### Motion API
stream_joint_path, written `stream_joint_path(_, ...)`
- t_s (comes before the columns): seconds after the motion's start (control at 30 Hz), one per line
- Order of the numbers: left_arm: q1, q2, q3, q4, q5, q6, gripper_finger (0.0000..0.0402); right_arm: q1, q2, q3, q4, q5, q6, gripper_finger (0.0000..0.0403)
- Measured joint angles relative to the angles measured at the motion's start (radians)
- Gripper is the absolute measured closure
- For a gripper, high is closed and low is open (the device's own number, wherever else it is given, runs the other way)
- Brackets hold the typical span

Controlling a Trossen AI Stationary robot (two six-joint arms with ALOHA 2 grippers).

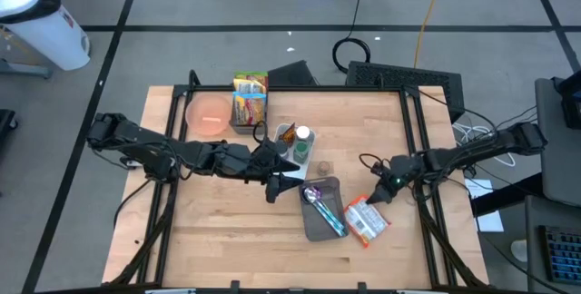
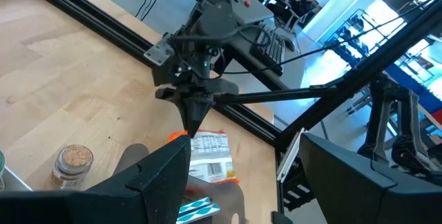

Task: Pick & Place Food Item
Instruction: Put the orange noodle pack into the top black bin

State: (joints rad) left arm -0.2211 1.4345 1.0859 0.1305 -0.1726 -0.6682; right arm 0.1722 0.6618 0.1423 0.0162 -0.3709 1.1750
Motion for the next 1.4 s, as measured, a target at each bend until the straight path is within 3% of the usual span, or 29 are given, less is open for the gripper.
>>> stream_joint_path(0.13, 0.003, 0.0, 0.0, 0.0, 0.007, -0.009, 0.0121, 0.0, -0.02, 0.069, -0.114, 0.0, -0.065, 0.0402)
stream_joint_path(0.3, 0.026, 0.0, 0.0, -0.001, 0.043, -0.018, 0.0121, 0.0, -0.025, 0.22, -0.458, 0.012, -0.221, 0.0402)
stream_joint_path(0.47, 0.057, 0.0, 0.0, 0.0, 0.046, -0.019, 0.0121, 0.0, -0.025, 0.363, -0.617, 0.095, -0.324, 0.0402)
stream_joint_path(0.77, 0.152, 0.0, 0.0, 0.006, 0.176, -0.051, 0.0121, 0.0, -0.022, 0.547, -0.588, 0.243, -0.421, 0.0402)
stream_joint_path(1.03, 0.208, 0.0, 0.008, 0.077, 0.278, -0.014, 0.0121, 0.0, 0.048, 0.597, -0.412, 0.268, -0.501, 0.0402)
stream_joint_path(1.23, 0.212, 0.033, 0.192, -0.178, 0.288, 0.133, 0.0121, 0.0, 0.17, 0.67, -0.313, 0.264, -0.587, 0.0403)
stream_joint_path(1.4, 0.231, 0.129, 0.388, -0.394, 0.379, 0.218, 0.0121, -0.001, 0.257, 0.765, -0.291, 0.236, -0.663, 0.0403)
